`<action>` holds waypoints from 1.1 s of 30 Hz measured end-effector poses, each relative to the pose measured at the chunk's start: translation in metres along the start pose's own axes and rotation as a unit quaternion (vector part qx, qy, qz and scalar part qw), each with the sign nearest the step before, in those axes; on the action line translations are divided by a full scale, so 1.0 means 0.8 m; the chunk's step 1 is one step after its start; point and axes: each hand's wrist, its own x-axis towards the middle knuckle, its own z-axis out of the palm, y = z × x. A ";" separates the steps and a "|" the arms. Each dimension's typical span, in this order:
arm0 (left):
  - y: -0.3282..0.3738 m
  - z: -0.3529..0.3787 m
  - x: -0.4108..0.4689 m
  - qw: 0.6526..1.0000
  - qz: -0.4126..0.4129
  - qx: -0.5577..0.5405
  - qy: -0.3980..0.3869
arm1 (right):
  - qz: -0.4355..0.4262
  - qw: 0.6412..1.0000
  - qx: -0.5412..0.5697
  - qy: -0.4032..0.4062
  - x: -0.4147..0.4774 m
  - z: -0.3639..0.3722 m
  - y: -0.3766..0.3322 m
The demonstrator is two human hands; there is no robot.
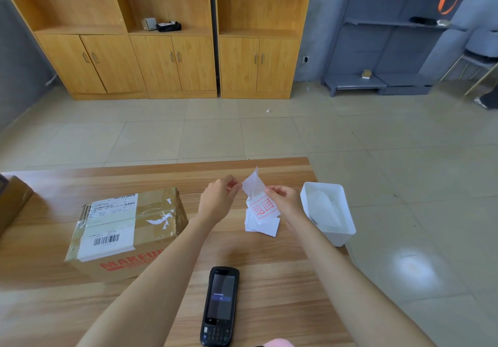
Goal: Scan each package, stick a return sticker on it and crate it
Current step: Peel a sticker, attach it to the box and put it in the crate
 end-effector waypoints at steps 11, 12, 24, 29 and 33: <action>-0.016 -0.005 -0.001 0.999 -0.031 -0.019 0.016 | 0.003 1.000 0.008 0.019 0.001 -0.004 0.004; -0.016 -0.006 -0.001 0.999 -0.033 -0.022 0.017 | 0.004 1.000 0.006 0.022 0.001 -0.004 0.004; -0.023 -0.012 0.000 0.997 -0.056 -0.009 0.043 | 0.008 0.998 0.007 0.059 0.003 -0.012 0.003; -0.030 -0.009 0.000 0.997 -0.058 -0.011 0.044 | 0.020 0.998 0.017 0.062 0.000 -0.017 0.004; -0.036 -0.010 0.001 0.996 -0.067 -0.015 0.050 | 0.026 0.997 0.016 0.072 0.000 -0.019 0.005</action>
